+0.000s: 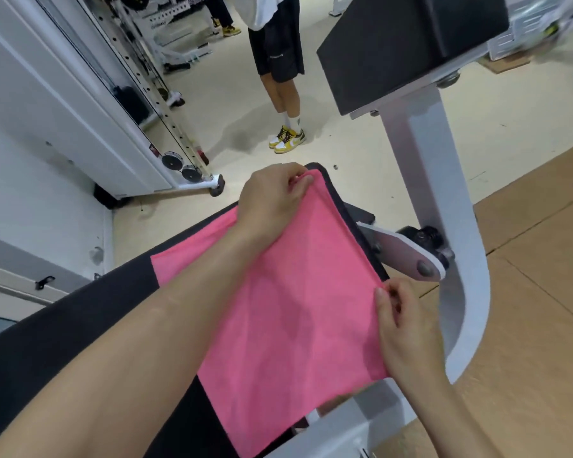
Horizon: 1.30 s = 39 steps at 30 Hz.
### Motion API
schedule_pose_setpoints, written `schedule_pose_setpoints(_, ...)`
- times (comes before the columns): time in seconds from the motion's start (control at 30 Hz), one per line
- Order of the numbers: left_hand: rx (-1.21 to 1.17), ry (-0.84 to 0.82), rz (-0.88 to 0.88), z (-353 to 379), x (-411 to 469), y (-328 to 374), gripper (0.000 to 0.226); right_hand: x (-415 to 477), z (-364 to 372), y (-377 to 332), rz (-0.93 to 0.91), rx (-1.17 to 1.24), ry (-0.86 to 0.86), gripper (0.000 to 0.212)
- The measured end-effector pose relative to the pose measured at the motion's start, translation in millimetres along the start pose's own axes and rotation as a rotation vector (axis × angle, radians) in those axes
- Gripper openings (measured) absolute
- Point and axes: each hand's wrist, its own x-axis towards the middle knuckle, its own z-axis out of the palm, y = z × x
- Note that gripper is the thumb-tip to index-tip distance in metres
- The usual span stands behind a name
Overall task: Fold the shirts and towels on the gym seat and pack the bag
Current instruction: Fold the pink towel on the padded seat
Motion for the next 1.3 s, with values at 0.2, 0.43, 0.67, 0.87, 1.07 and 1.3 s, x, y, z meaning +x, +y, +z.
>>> schedule_pose_setpoints(0.2,0.176,0.052,-0.017,15.9,12.2,-13.6,0.024,7.0,14.4,13.0,-0.028,-0.057,-0.004,0.009)
schedule_pose_setpoints(0.43,0.206,0.101,-0.049,17.9,16.0,-8.0,0.022,15.8,6.4,25.0,0.006,0.063,-0.079,0.011)
schedule_pose_setpoints(0.67,0.341,0.018,0.008,18.1,18.1,-0.6,0.027,19.1,0.0,16.8,0.024,-0.053,-0.108,0.019)
schedule_pose_setpoints(0.87,0.21,0.064,0.055,17.6,24.6,-3.6,0.017,8.3,-5.8,18.3,-0.043,-0.156,0.004,0.017)
schedule_pose_setpoints(1.07,0.136,0.03,0.073,16.4,26.5,-4.6,0.008,9.0,-13.1,25.8,-0.067,-0.141,-0.115,0.031)
schedule_pose_setpoints(1.3,0.002,-0.05,0.003,14.6,31.0,-1.8,0.024,19.6,-21.7,20.6,0.003,-0.039,-0.254,0.041)
